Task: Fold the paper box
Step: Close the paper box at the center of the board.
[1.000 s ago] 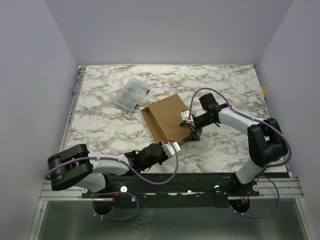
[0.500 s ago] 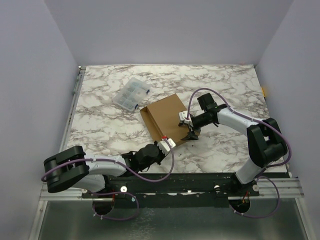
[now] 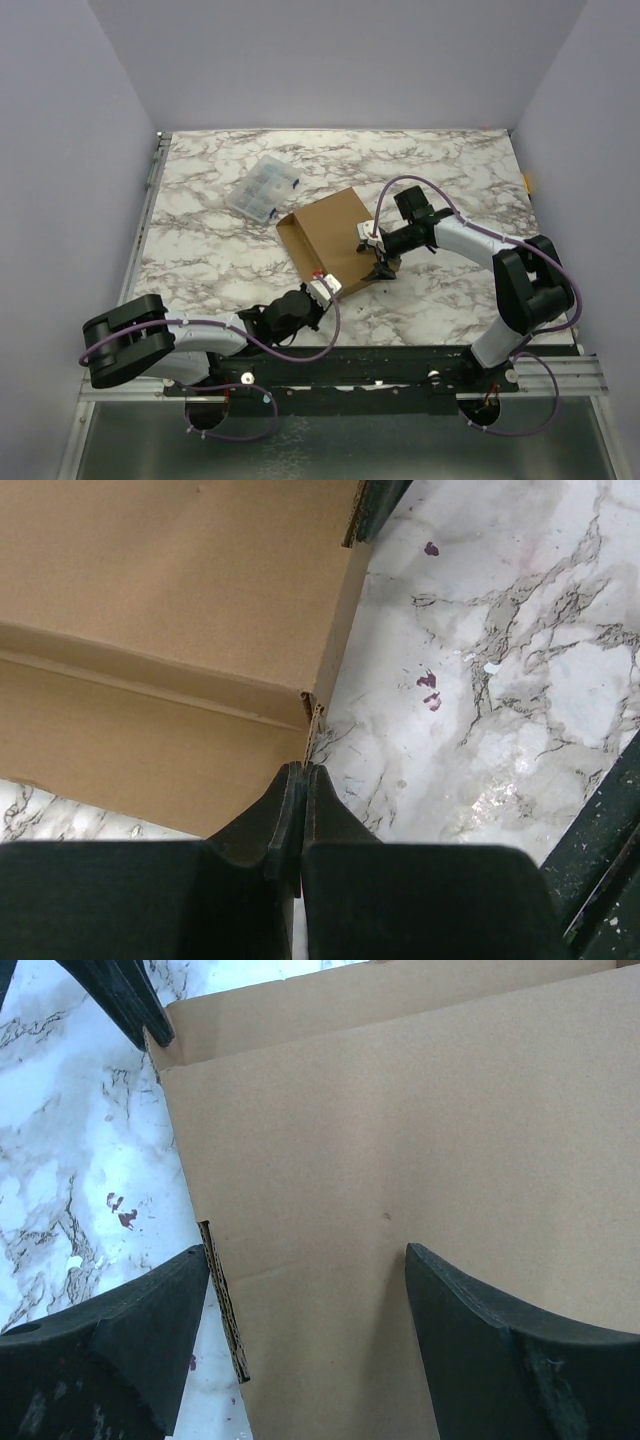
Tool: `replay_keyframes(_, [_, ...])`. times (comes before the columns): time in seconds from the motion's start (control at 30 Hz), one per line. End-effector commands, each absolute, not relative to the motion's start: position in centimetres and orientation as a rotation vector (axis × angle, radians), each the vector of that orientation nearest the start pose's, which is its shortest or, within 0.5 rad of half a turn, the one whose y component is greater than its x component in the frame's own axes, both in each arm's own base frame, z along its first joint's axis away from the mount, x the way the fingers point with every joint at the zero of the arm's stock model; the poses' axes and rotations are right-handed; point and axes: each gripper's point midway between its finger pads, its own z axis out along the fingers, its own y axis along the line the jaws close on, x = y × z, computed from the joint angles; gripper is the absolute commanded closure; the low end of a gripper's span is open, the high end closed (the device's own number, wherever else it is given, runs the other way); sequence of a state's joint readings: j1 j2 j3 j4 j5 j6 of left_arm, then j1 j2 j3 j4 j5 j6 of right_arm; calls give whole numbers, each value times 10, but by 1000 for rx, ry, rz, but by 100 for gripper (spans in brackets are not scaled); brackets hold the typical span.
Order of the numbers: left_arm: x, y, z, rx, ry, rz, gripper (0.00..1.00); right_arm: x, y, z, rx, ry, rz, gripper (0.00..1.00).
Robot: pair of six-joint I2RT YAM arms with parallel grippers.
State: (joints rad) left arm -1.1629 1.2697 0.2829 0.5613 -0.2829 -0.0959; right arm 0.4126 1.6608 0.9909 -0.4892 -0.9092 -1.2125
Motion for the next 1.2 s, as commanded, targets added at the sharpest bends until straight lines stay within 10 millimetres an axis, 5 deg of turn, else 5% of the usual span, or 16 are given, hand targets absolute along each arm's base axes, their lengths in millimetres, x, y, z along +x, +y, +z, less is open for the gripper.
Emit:
replay_keyframes(0.0, [176, -286, 66, 777, 1817, -582, 100, 273, 221, 37, -1858, 1587, 768, 20])
replay_keyframes(1.17, [203, -322, 91, 838, 1816, -626, 100, 266, 224, 36, -1858, 1588, 831, 21])
